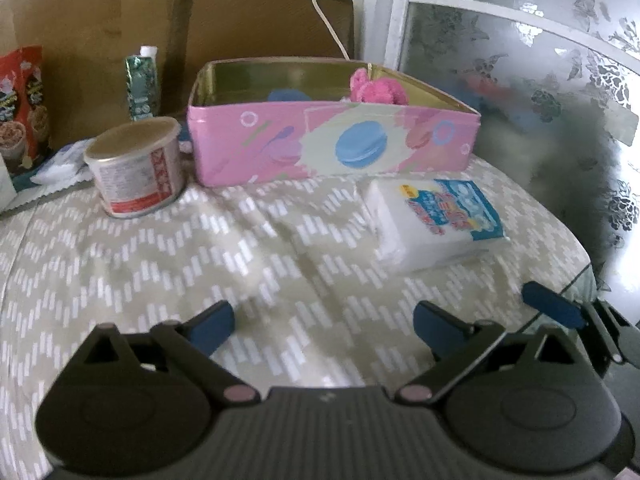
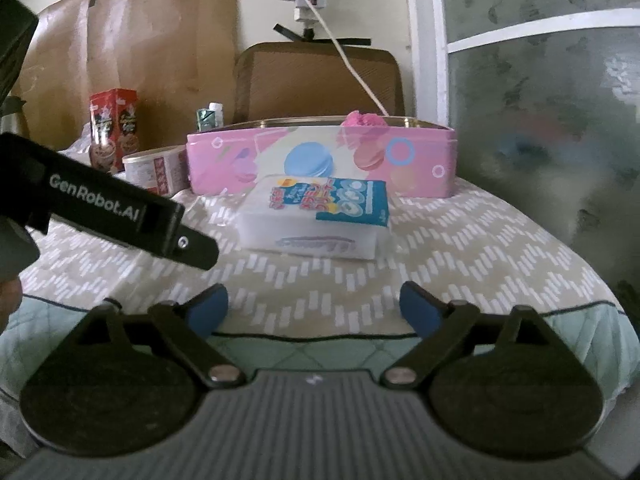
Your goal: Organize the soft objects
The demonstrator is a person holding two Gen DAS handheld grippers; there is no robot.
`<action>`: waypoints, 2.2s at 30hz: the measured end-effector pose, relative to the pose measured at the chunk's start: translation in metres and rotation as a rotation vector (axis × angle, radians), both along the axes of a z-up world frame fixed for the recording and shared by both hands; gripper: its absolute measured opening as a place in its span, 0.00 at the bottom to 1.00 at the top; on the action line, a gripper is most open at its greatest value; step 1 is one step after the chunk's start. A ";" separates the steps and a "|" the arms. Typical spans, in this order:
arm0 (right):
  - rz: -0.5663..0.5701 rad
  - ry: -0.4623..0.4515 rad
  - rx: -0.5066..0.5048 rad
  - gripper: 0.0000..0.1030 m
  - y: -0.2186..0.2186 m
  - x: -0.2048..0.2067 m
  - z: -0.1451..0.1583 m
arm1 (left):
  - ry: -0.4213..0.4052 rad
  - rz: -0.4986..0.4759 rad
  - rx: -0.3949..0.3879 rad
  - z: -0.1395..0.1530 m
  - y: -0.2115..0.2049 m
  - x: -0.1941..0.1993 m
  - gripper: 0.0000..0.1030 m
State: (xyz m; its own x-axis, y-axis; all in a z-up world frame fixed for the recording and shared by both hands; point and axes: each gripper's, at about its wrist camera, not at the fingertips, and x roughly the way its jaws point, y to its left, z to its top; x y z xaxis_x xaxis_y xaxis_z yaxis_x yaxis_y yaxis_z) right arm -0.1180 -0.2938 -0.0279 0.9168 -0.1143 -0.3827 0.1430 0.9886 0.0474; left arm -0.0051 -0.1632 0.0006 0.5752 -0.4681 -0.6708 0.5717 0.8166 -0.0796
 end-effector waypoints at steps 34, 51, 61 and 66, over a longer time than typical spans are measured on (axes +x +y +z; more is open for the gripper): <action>-0.048 0.031 0.008 0.99 0.014 -0.008 0.003 | -0.050 0.064 0.029 -0.005 0.013 -0.009 1.00; -0.051 0.030 0.014 0.99 0.016 -0.010 0.002 | -0.088 0.060 0.104 -0.008 0.009 -0.015 1.00; -0.042 0.042 0.022 1.00 0.010 -0.004 0.003 | -0.061 0.082 0.093 -0.005 0.012 -0.012 1.00; -0.033 0.049 0.024 1.00 0.008 -0.003 0.004 | -0.049 0.093 0.081 -0.004 0.014 -0.011 1.00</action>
State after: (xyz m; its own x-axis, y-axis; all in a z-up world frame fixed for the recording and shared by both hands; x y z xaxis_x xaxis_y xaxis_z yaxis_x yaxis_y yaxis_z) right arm -0.1212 -0.2856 -0.0241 0.8925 -0.1348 -0.4304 0.1787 0.9819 0.0630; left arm -0.0157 -0.1492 -0.0033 0.6469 -0.3565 -0.6741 0.4944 0.8691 0.0148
